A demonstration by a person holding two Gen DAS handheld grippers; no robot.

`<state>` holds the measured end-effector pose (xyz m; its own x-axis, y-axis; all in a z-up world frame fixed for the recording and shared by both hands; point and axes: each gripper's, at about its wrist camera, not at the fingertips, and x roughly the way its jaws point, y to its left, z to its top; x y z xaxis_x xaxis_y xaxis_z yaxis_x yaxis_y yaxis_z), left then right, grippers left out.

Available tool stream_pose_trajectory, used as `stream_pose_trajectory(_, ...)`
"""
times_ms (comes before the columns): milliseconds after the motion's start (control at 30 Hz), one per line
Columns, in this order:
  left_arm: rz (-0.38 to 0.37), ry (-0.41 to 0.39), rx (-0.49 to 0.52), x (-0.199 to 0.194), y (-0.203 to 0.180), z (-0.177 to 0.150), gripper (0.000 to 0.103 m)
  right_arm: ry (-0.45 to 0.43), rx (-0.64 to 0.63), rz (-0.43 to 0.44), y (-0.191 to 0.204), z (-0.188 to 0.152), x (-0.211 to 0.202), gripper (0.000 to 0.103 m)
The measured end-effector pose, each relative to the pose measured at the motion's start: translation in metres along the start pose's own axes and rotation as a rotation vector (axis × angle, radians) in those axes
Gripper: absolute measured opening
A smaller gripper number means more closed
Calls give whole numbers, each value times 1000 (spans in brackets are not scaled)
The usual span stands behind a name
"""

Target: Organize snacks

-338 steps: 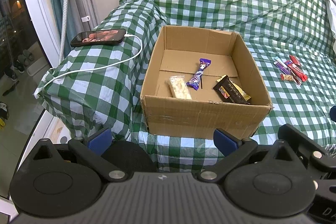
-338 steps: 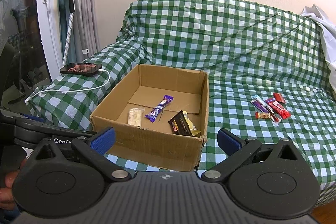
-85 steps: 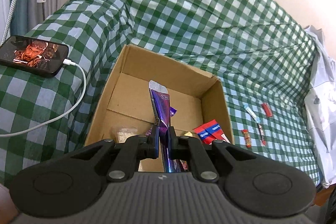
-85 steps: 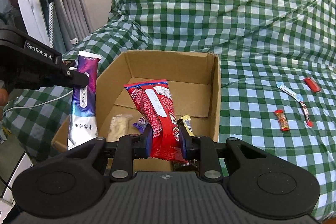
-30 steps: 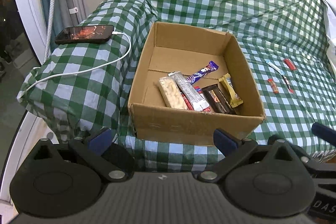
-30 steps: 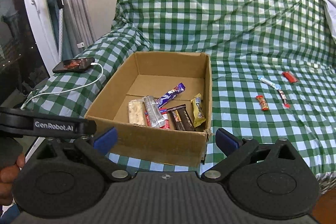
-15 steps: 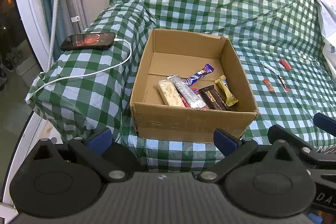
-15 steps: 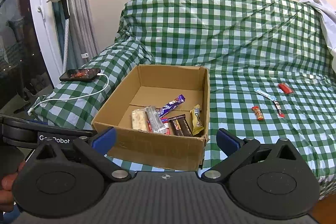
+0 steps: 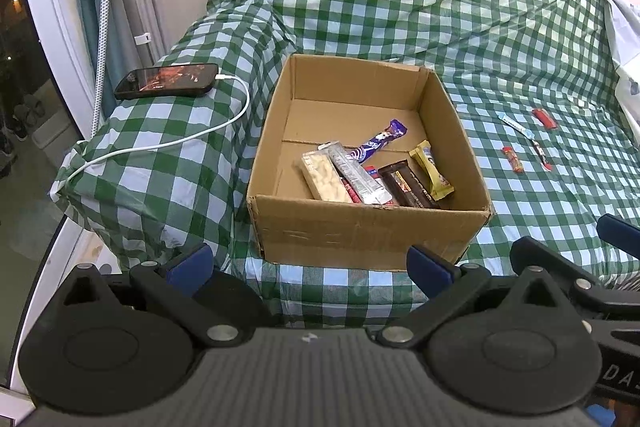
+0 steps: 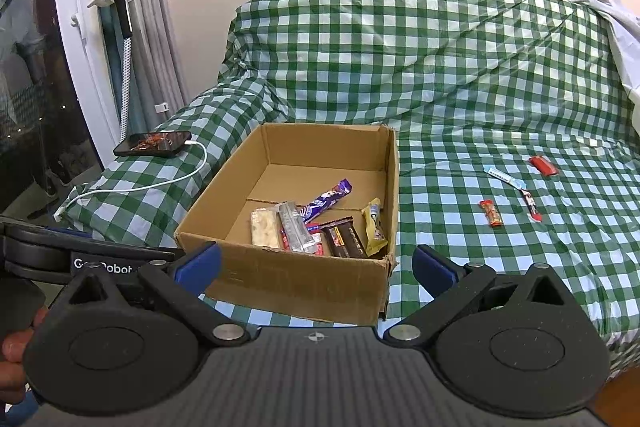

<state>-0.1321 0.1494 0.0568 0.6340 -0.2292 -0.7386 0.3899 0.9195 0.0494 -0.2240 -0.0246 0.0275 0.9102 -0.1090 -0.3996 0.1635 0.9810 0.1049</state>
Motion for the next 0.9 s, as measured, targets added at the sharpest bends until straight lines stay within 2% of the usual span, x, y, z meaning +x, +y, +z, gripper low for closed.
stream_pose_trajectory(900,28,40,53,21,-12,5,103,31,64,-2,-15,-5,16,101)
